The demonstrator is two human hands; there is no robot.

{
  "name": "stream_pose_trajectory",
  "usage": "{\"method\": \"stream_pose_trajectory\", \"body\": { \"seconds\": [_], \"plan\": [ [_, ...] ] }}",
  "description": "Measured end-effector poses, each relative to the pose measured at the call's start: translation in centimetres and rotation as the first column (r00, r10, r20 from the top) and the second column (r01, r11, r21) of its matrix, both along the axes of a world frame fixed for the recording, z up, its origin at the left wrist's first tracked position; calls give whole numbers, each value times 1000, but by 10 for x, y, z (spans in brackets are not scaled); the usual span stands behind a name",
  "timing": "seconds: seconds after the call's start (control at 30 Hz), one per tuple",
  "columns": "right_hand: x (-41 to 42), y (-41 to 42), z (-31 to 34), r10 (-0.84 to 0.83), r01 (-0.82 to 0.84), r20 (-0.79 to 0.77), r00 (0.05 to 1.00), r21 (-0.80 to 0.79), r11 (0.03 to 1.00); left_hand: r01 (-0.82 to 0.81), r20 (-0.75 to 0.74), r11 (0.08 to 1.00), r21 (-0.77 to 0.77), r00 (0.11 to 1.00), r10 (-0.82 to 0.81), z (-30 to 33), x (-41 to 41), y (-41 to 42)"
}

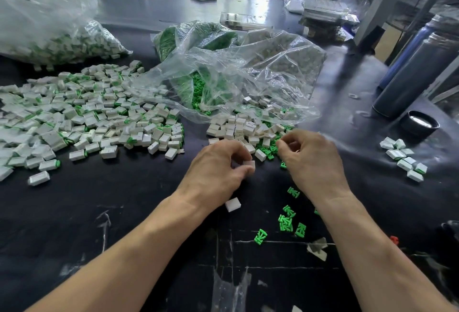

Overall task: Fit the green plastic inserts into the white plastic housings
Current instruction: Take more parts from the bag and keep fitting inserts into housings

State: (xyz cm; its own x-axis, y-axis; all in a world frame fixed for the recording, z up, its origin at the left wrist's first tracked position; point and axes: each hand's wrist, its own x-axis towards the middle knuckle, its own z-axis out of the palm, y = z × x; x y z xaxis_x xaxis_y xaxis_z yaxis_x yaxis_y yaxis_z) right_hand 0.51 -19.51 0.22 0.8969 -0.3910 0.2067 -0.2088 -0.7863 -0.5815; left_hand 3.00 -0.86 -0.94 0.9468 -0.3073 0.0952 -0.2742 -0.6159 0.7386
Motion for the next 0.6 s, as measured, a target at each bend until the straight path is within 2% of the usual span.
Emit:
{"method": "stream_pose_trajectory", "body": {
  "seconds": [0.07, 0.13, 0.23, 0.3, 0.43, 0.6],
  "plan": [
    [-1, 0, -1, 26, -53, 121, 992, 220, 974, -36, -67, 986, -164, 997, 25, 1, 2, 2],
    [-2, 5, -2, 58, -136, 203, 977, 390, 911, -48, -138, 934, -354, 990, -1, 3, 5, 4],
    [-3, 14, 0, 101, -248, 290, 952, 535, 808, -47, -187, 816, -577, 979, -76, 5, 7, 6],
    [-4, 19, 0, 119, -294, 322, 939, 572, 766, -45, -191, 769, -638, 976, -101, 4, 9, 7],
    [-6, 24, 0, 143, -350, 364, 920, 599, 720, -22, -173, 734, -679, 976, -130, 2, 11, 7],
    [-7, 23, 0, 185, -391, 384, 905, 574, 720, -19, -181, 725, -688, 973, -146, 3, 10, 7]
  ]
}}
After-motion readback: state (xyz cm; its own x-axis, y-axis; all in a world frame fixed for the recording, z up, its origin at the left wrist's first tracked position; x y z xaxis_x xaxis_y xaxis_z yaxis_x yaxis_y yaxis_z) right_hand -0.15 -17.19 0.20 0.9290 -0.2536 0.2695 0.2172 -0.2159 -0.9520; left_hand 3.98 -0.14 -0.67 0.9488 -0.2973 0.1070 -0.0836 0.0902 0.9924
